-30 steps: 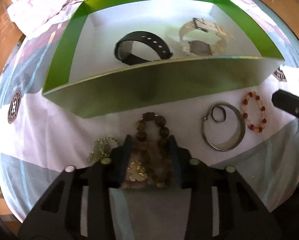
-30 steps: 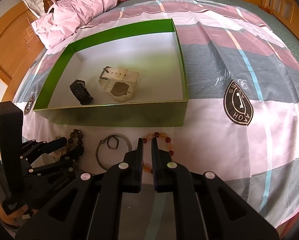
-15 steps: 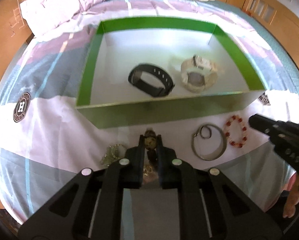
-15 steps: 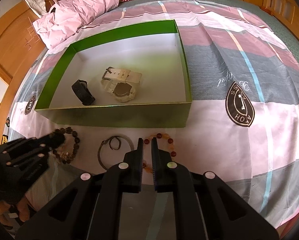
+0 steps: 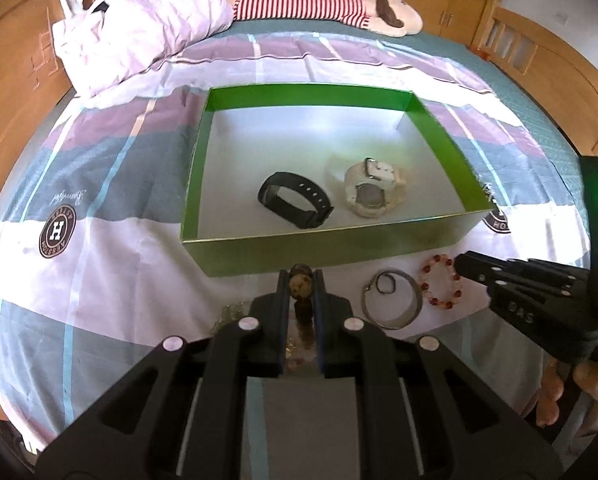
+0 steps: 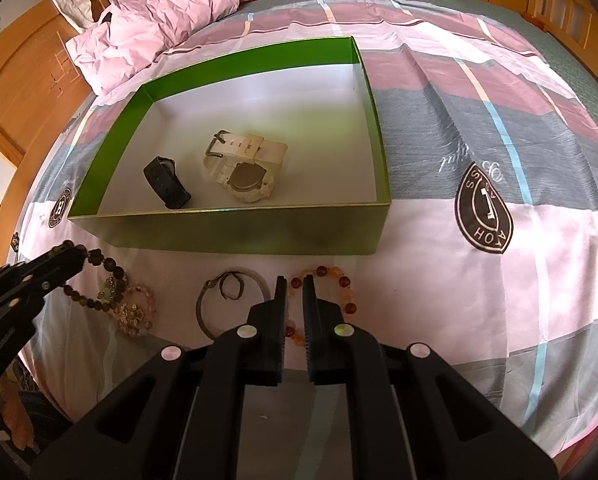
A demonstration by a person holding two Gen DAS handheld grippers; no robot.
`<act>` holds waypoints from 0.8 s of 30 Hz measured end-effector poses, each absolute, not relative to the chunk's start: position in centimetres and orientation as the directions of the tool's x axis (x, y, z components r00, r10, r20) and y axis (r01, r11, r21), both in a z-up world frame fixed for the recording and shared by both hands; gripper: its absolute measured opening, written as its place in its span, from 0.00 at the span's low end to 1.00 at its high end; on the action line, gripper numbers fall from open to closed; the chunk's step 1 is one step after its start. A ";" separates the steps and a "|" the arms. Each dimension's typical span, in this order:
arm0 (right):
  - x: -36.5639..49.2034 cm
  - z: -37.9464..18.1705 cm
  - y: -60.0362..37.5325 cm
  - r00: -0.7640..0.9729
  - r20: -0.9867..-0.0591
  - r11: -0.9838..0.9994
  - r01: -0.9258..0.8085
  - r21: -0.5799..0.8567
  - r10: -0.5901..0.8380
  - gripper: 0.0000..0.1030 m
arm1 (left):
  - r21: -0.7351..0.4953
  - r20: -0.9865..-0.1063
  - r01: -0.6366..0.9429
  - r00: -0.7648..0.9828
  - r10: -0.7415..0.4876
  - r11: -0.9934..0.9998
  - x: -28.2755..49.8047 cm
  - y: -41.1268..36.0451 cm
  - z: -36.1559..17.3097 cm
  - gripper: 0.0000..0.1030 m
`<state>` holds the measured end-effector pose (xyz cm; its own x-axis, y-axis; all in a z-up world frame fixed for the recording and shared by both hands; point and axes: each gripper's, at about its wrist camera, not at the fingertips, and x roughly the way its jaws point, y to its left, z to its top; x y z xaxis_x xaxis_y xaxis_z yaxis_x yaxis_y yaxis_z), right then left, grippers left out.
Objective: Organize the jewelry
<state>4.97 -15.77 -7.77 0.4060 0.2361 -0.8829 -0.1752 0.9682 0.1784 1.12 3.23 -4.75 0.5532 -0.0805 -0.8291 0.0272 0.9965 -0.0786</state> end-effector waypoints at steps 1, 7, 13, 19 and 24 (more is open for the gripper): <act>5.0 -7.8 -15.7 0.406 -0.883 0.968 -0.175 0.178 0.236 0.08 | -0.077 -0.829 0.030 0.554 -0.081 0.997 1.1 3.2 -4.7 0.11; 4.8 -7.2 -15.6 0.432 -0.866 0.965 -0.187 0.185 0.250 0.08 | -0.079 -0.824 0.018 0.561 -0.075 0.997 1.1 3.5 -4.5 0.11; 4.5 -7.0 -14.9 0.448 -0.862 0.965 -0.213 0.155 0.237 0.08 | -0.072 -0.825 0.023 0.560 -0.073 0.997 1.0 3.3 -4.6 0.11; 4.7 -6.9 -15.1 0.447 -0.862 0.965 -0.207 0.160 0.239 0.08 | -0.069 -0.826 0.029 0.559 -0.074 0.997 1.0 3.1 -4.6 0.11; 4.7 -7.0 -15.0 0.440 -0.866 0.965 -0.210 0.158 0.238 0.08 | -0.067 -0.829 0.031 0.554 -0.073 0.997 0.9 3.0 -4.7 0.11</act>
